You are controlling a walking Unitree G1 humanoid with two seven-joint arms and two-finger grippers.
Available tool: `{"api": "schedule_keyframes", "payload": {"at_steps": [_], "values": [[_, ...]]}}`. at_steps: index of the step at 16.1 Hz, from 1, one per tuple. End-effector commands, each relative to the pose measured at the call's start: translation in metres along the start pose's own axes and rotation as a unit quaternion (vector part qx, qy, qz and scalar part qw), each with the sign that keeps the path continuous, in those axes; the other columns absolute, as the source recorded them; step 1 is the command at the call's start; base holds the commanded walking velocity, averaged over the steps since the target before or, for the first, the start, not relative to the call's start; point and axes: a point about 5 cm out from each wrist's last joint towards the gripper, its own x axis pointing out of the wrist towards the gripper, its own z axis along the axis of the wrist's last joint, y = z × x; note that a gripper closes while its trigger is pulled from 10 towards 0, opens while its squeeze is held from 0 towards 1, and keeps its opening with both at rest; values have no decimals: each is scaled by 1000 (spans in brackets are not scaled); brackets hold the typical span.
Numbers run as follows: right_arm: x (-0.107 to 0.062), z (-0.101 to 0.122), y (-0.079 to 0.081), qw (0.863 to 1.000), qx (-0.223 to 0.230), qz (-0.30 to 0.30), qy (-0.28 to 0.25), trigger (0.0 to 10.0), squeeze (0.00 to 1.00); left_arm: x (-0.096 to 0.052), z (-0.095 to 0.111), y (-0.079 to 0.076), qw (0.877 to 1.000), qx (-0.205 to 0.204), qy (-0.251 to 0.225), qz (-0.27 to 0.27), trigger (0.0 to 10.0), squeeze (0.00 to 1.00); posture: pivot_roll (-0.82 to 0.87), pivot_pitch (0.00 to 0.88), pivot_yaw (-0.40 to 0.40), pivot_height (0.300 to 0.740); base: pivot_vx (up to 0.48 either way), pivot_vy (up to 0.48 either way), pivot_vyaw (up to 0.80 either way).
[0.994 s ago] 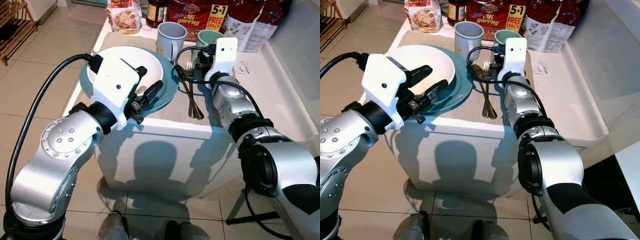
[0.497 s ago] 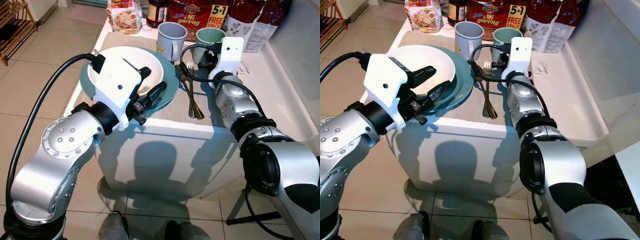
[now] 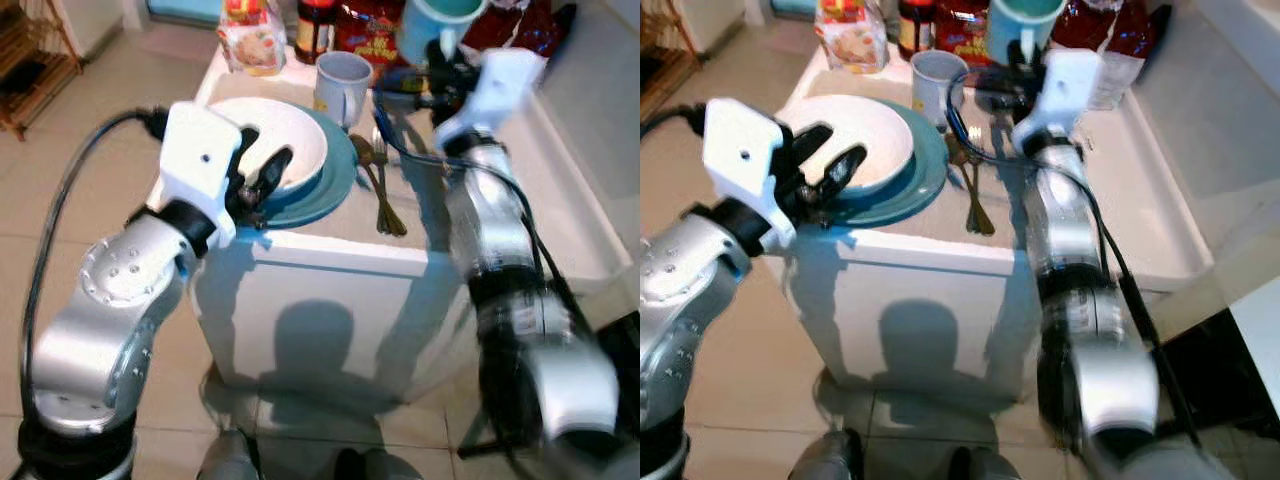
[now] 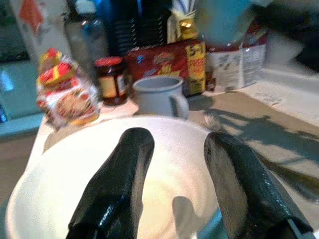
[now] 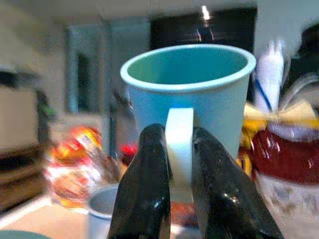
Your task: Setting the table
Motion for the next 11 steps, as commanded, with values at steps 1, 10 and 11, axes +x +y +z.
{"api": "schedule_keyframes", "payload": {"at_steps": [1,10,11], "values": [[-7,21,-1,999,-17,6,-33,10000,0,1,-3,-3,1000,4,-4,-1,10000,0,38,22,-58,740,0,0,0],[-81,43,-1,997,36,-50,42,10000,0,10,-17,-2,999,22,-17,39,10000,0,9,0,-33,740,-157,0,0],[-83,42,0,997,38,-49,54,10000,0,10,-18,0,999,23,-17,45,10000,0,10,0,-33,740,0,-292,0]]}}
